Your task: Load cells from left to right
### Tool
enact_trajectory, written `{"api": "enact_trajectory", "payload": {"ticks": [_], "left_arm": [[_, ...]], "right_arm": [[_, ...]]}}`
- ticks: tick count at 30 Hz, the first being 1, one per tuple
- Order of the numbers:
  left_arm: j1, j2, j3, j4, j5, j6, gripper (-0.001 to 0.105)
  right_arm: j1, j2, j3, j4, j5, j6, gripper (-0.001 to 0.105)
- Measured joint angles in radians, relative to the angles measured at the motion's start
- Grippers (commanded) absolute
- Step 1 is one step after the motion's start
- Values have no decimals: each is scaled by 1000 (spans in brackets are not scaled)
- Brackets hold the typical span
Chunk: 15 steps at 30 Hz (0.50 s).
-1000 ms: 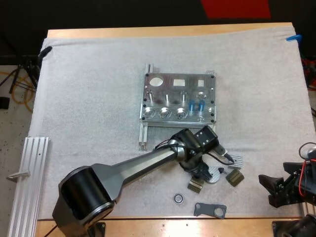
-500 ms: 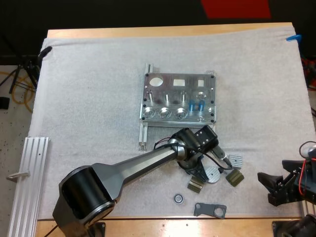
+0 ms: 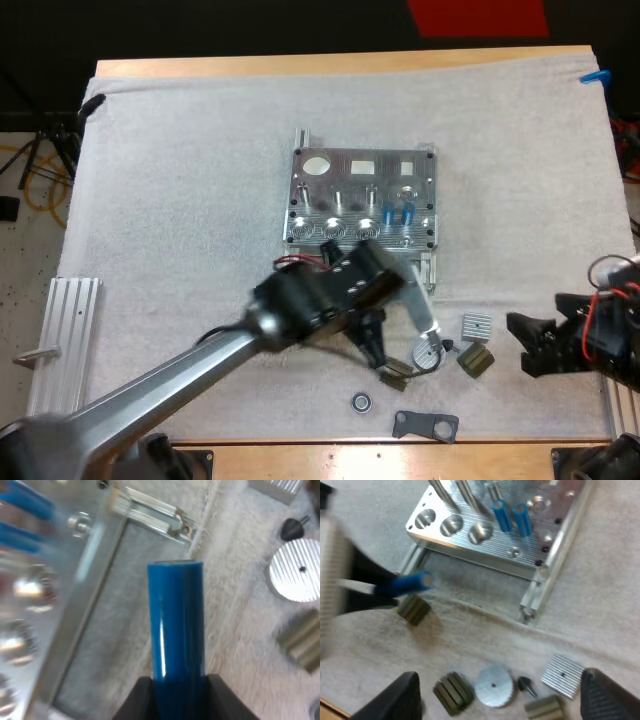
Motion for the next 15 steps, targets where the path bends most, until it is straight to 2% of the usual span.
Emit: {"api": "enact_trajectory", "payload": {"ticks": [5,8,10,15], "left_arm": [[0,-150,0,74,-3,65,0],[0,-221,0,109,2,104,0],[0,-268,0,147,19,138,0],[0,-317,0,216,25,145,0]], "right_arm": [[0,57,0,-58,-84,1,64],[0,105,0,-95,-183,1,64],[0,145,0,-151,-290,1,64],[0,228,0,-271,-537,1,64]]}}
